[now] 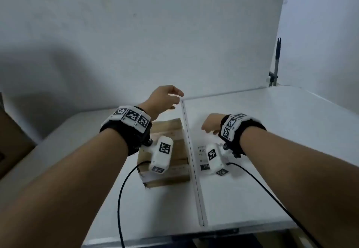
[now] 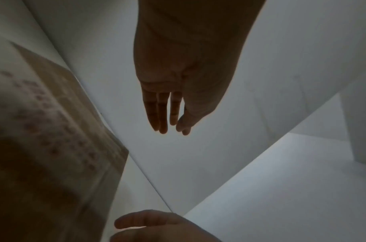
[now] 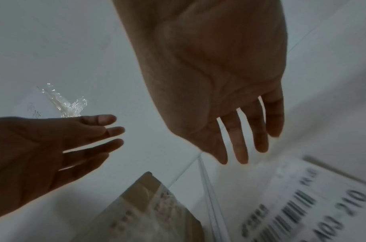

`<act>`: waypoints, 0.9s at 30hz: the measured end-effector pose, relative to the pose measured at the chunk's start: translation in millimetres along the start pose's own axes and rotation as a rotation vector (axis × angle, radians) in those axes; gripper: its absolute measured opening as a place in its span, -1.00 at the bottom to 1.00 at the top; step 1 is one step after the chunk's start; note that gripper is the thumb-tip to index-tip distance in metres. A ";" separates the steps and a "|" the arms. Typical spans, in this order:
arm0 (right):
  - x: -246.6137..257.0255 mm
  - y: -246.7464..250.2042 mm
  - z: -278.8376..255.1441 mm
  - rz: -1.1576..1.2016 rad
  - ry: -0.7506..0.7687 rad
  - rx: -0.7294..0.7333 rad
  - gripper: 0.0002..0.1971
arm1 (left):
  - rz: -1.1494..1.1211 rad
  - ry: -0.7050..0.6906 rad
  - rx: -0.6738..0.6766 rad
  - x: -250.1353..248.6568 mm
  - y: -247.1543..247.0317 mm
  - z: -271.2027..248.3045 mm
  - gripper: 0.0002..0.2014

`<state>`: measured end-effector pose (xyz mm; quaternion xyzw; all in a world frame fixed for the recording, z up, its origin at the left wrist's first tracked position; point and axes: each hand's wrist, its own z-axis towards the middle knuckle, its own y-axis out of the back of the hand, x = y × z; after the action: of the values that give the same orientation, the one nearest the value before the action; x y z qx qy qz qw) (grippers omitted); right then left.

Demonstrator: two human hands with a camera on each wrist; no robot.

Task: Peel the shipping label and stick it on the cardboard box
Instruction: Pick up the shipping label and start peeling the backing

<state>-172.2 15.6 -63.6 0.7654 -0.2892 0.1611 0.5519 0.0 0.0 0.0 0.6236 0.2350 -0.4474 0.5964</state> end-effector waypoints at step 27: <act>56.7 8.6 -37.5 0.757 0.514 -0.732 -0.80 | -0.406 0.044 0.003 29.9 12.2 -58.6 -0.58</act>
<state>-130.5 33.9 -12.3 0.3045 -0.4360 0.4172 0.7370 41.0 46.6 -25.1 0.5737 0.3683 -0.5452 0.4878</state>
